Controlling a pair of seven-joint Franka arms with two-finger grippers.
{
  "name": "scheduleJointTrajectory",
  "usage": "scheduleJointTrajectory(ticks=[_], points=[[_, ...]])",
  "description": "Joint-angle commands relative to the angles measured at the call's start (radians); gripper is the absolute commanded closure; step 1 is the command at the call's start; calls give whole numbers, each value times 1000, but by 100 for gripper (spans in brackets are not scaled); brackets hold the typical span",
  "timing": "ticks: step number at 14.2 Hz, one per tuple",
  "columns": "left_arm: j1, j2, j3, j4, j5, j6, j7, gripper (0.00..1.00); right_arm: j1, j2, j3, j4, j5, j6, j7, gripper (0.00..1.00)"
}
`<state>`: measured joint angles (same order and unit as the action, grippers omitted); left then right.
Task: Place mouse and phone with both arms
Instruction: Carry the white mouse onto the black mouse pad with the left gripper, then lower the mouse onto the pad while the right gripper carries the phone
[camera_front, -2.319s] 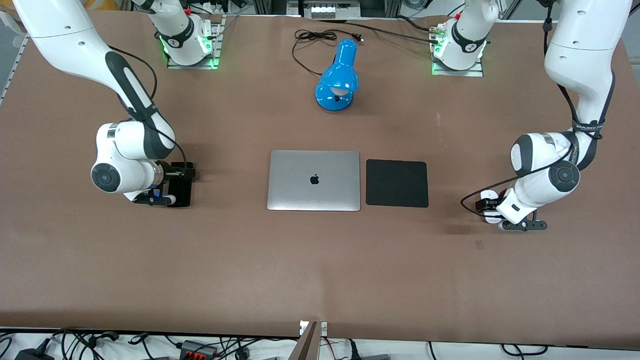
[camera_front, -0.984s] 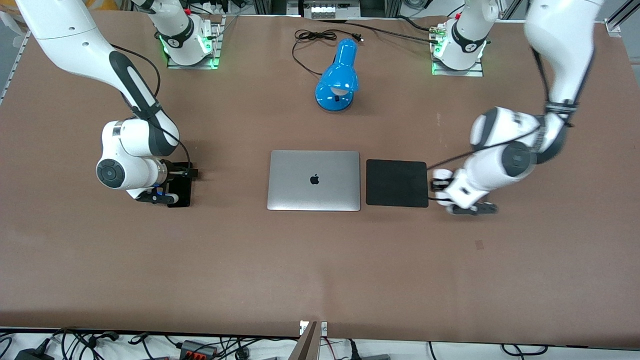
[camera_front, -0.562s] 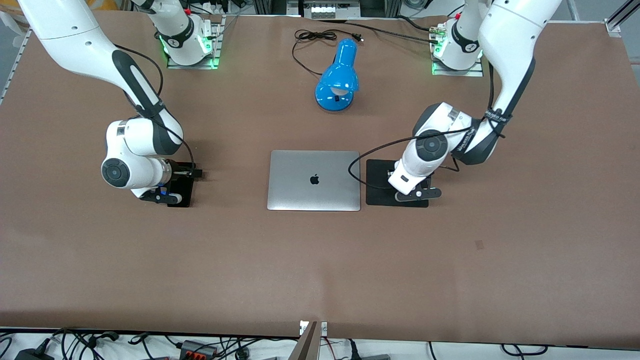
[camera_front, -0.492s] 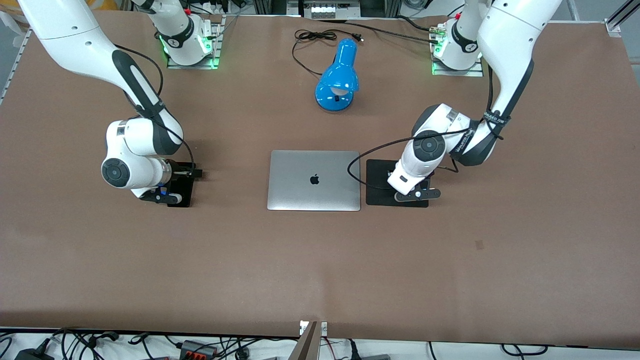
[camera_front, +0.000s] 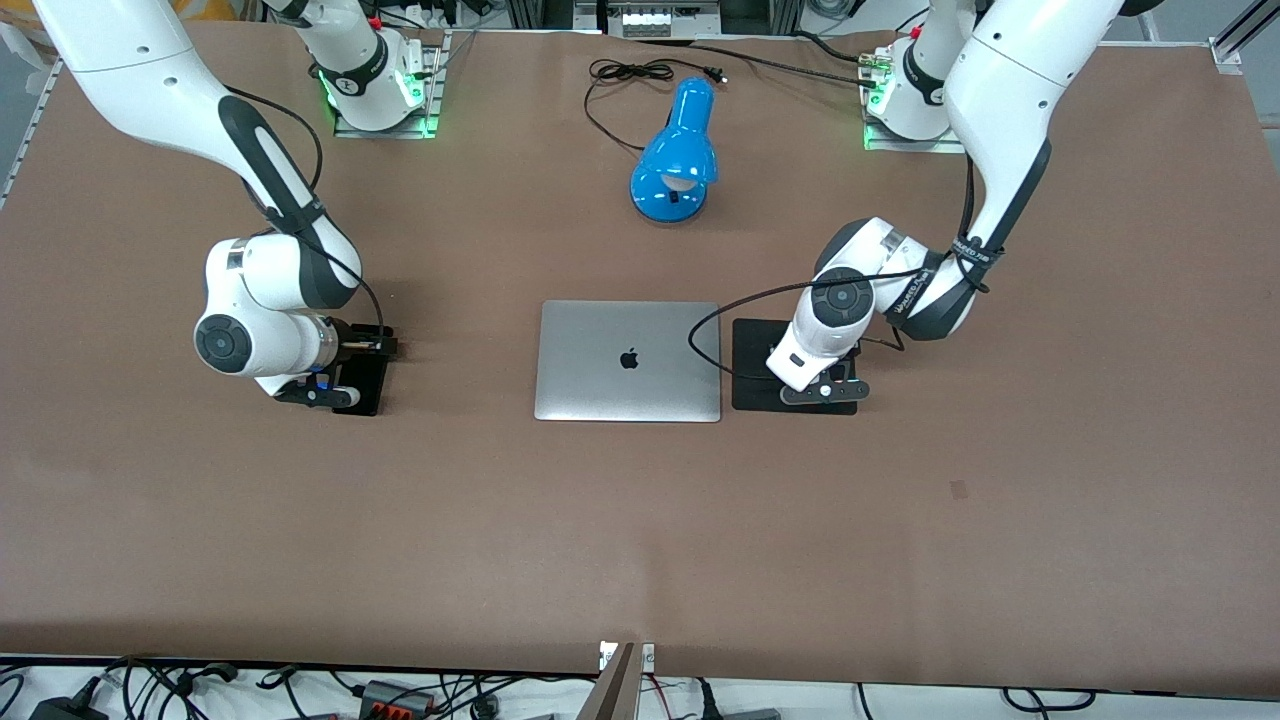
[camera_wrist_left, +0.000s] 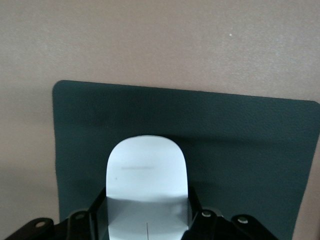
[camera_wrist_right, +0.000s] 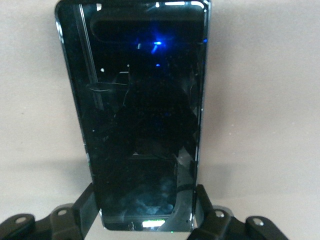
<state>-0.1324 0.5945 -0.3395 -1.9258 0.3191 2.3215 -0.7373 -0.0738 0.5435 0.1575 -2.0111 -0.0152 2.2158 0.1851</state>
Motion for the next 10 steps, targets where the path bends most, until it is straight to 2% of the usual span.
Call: scheduleJointTrajectory(ticks=[1,2,4,7,8,9,10], points=[[-4,-2,-3,4,35,6,-30,71,-20,6,8,-17,11,22,-39,63],[-4,-2,-3,5,35,6,-31,66,-17,6,10,-15,11,22,-47,65],[-6,-2,-3,5,35,6,-34,65,-9,6,14,-14,9,22,-47,68],[-7,-1,-1,7,35,4,-34,60,-1,-4,126,11,12,21,-35,68],[-7,-1,-1,7,35,6,-34,51,5,1,166,21,14,27,-29,70],[-7,-1,-1,8,35,4,-34,38,18,3,184,32,15,34,-12,73],[-6,-2,0,10,37,4,-33,30,40,4,186,46,17,38,0,73]])
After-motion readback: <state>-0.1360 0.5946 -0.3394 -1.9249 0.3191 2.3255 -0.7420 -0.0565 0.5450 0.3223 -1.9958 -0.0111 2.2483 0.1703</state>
